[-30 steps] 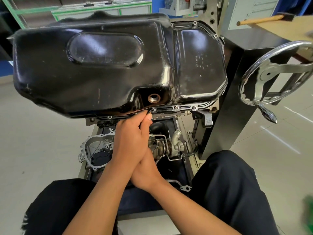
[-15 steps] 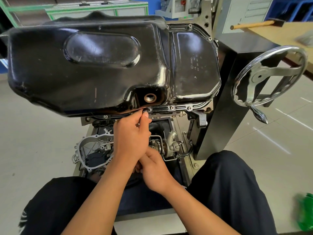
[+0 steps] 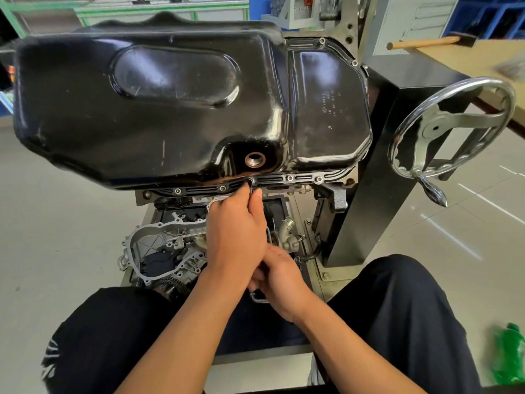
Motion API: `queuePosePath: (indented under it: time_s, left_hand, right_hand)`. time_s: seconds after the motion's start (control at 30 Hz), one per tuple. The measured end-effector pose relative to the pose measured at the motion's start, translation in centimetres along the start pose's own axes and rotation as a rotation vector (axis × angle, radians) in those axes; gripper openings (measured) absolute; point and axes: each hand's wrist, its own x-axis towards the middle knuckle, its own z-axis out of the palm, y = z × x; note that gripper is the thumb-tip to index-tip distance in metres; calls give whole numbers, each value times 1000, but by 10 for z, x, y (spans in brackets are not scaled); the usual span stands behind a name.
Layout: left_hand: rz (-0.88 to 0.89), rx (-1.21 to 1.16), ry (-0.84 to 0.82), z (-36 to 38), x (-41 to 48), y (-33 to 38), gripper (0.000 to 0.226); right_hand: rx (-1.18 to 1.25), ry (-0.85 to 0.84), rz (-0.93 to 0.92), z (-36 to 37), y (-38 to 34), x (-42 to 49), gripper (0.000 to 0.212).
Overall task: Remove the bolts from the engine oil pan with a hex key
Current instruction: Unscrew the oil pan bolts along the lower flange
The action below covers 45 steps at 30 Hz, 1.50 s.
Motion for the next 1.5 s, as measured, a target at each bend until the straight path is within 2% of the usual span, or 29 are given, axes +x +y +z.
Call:
queuePosePath:
  time_s: [0.13,0.3,0.47,0.63,0.77,0.93,1.0,1.23,1.4,1.5]
  left_hand:
    - [-13,31,9,0,-1,7,48]
    - [-44,69,-22,2,2,5,41]
    - [-106,-39,-25,3,7,4,40]
    - [-462,-627,-113,0,8,10,24]
    - [-624,-1022,-161,-2,12,25,16]
    - [-906,-1462,-29,6,13,42,17]
    - [-977,-1558,22,9,12,47,19]
    - [-901,-1428,141,18,5,51,11]
    - [-860,-1380,164,19,3,50,11]
    - [-689,-1243,157,21,-5,54,14]
  right_hand:
    - [119,21,99,-6,-11,-3,48]
    - [3,88,198,-9,-28,-9,53]
    - [-71,106,305,-12,-43,-8,54]
    - [-155,161,244,-26,-64,-7,58]
    - [-200,274,25,-45,-98,-1,50]
    - [114,249,-111,-43,-117,3,48]
    - [139,245,-142,-42,-117,3,46]
    - [-244,438,-312,-39,-107,5,44]
    - [-210,382,-418,-39,-101,2,46]
    - [-97,377,-396,-38,-99,1,39]
